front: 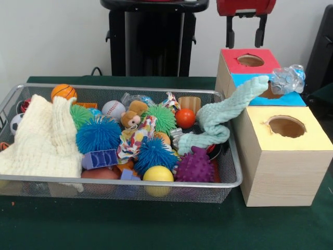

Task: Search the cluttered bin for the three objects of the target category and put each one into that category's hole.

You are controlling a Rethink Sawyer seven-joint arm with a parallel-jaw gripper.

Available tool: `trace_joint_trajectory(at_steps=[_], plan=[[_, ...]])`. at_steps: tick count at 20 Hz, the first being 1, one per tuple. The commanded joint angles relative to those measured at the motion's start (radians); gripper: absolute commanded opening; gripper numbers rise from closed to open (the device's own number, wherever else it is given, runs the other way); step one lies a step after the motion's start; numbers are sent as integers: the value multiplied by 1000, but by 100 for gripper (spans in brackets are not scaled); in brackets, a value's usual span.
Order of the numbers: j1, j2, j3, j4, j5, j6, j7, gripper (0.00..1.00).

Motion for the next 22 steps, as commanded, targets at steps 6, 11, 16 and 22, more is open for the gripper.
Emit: trace_joint_trajectory(at_steps=[6,11,16,22], plan=[[102,-4,-119,-5,46,-54,371,100],[112,-5,-126,-16,54,-39,372,100],[139,-5,-144,-28,55,-20,411,100],[230,-7,-189,-71,75,61,530,100]])
